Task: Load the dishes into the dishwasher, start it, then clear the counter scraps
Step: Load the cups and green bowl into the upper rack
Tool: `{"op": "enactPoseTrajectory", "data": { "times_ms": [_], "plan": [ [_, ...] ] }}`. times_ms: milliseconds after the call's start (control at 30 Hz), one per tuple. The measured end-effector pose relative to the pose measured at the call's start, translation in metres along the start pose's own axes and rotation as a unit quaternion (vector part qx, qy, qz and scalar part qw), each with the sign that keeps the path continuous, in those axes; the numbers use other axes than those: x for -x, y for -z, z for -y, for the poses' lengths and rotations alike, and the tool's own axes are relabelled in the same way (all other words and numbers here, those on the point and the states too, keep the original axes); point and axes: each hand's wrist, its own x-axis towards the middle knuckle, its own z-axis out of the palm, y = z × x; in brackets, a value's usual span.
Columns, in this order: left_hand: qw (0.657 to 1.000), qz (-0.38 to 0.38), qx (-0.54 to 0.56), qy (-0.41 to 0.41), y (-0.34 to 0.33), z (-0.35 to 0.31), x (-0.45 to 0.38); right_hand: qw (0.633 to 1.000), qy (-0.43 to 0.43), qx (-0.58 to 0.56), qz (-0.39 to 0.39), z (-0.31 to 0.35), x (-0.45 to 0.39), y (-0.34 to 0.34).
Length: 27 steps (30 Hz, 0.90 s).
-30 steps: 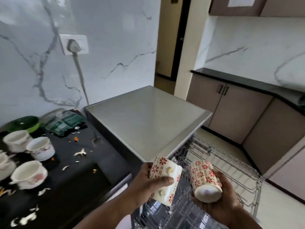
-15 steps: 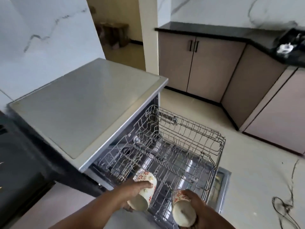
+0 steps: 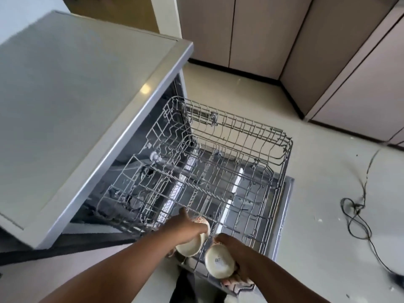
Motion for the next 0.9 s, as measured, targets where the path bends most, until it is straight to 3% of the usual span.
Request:
{"op": "enactPoseTrajectory", "data": {
  "times_ms": [400,567,733,900],
  "plan": [
    [0.994,-0.033,-0.099,-0.034,-0.027,0.007,-0.044,0.999,0.006,-0.021,-0.024,0.000,-0.020,0.007],
    [0.993,-0.024,-0.107,-0.037,-0.026,0.013,-0.045,0.994,0.045,0.039,-0.097,0.000,-0.010,0.009],
    [0.998,-0.006,-0.014,-0.054,-0.017,0.032,-0.046,0.946,0.088,0.230,-0.210,0.012,0.009,0.015],
    [0.994,-0.061,0.027,-0.087,-0.005,0.042,-0.023,0.876,0.175,0.375,-0.249,0.026,0.033,0.021]
  ]
}}
